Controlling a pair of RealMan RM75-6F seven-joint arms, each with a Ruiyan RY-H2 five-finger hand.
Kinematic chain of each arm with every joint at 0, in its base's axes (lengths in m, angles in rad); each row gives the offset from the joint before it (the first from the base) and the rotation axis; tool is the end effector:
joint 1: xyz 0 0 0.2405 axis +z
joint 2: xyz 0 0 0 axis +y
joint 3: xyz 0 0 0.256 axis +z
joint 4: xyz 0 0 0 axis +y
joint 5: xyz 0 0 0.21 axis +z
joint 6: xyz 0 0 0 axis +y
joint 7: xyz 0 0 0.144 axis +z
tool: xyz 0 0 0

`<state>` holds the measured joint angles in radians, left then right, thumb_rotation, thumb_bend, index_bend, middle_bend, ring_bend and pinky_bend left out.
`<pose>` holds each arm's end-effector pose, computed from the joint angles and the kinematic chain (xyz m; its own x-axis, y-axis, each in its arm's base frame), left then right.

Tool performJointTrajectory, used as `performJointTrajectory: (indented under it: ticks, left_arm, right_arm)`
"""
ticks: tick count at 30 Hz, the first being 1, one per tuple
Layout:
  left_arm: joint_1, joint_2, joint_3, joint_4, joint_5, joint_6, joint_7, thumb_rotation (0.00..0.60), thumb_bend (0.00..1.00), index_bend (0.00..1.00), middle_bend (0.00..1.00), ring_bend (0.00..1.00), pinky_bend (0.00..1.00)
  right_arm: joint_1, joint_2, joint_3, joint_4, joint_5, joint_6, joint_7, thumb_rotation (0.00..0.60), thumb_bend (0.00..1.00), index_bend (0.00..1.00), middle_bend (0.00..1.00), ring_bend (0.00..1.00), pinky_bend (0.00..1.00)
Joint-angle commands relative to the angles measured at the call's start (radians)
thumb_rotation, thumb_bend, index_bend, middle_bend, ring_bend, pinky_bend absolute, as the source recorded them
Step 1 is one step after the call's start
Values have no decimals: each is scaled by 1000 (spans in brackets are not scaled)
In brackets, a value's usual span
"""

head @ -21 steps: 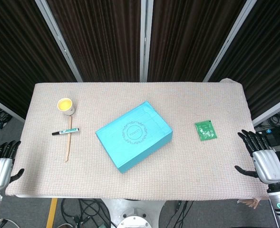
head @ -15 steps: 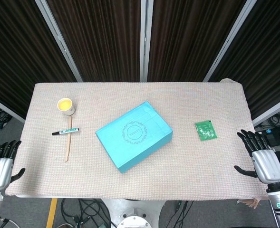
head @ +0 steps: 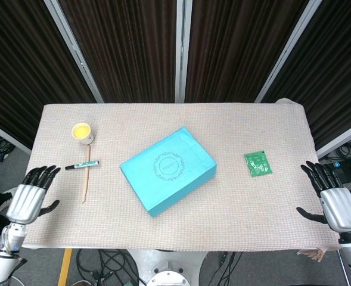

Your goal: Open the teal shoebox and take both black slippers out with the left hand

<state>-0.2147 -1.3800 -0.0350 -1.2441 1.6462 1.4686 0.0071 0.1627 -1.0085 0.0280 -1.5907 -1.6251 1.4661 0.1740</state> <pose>-0.3120 0.2219 0.0935 0.5085 -0.0409 0.8601 0.8290 -0.2469 -0.5018 -0.2955 -0.1997 0.1837 0.3727 -0.0248 0.9276 -0.9125 -0.1911 0.3616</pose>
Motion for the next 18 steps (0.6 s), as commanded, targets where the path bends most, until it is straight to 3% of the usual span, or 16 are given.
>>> performJointTrajectory:
  ticks: [1,9,12,18]
  left_arm:
    - [-127,-196,-13,276,123,21,-187,600,172,115,106,114,165]
    - [-260,-525,-4,820,182,130,-421,600,172,92,56,66,176]
    - [-288,-595,7,936,173,112,-479,600,170,86,44,58,176]
    - [-315,-666,45,1055,169,86,-502,600,169,79,44,58,174]
  right_arm:
    - [-6,7,-1,-11,5,4,-9,600,20,29,24,0,0]
    - [-22,18,-2,-40,22,9,-40,600,20,29,21,0,0]
    - [-24,21,-1,-50,30,5,-52,600,20,29,21,0,0]
    - [-23,23,3,-62,42,-5,-64,600,20,29,21,0,0]
